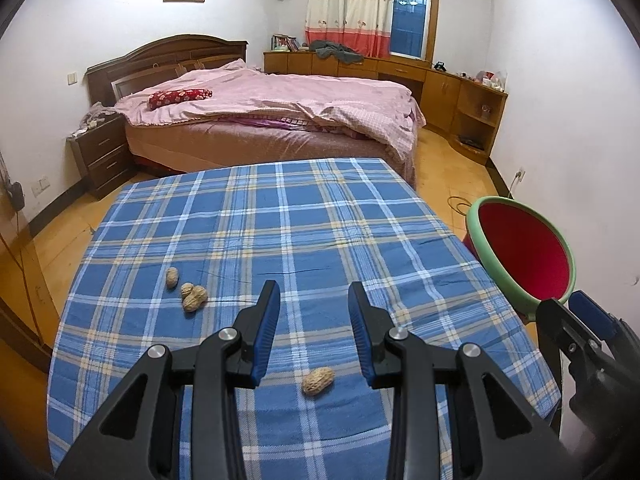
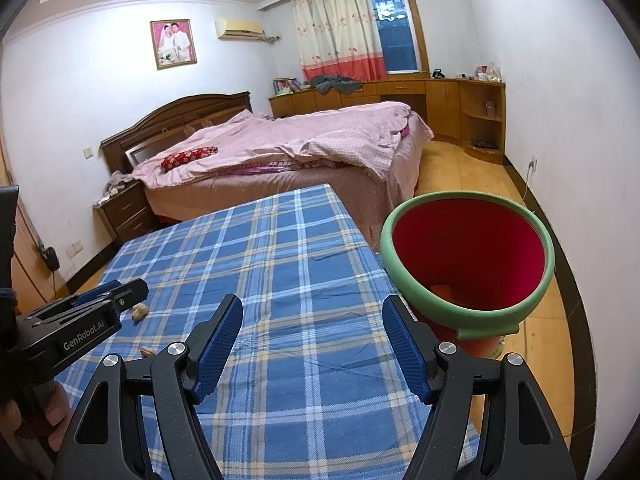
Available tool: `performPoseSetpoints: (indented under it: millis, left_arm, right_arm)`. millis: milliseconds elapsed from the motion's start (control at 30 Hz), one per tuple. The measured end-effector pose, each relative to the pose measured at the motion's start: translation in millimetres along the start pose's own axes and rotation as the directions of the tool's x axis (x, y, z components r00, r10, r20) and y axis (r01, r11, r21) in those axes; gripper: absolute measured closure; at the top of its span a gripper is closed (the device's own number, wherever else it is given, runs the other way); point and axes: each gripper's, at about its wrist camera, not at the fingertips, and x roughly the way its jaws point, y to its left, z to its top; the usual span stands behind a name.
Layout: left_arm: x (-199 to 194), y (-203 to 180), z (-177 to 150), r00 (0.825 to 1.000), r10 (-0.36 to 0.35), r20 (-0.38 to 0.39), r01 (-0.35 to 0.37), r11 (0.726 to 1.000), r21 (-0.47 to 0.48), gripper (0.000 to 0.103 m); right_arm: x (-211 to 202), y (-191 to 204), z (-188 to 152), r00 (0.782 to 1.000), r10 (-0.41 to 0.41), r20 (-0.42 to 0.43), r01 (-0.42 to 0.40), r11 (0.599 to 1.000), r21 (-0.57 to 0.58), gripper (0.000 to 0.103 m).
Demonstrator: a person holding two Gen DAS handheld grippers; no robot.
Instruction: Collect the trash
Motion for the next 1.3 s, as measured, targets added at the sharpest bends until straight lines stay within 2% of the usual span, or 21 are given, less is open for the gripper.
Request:
performPoseSetpoints:
  millis: [1300]
  left_arm:
    - [-6.3,1.6,0.3,1.0,0.008,0.014,-0.007,1.0,-0.006,0.068]
  right_arm:
    - [-1.9,2.0,-2.2,1.0,0.002,0.002,-0.002,1.0,0.001,0.029]
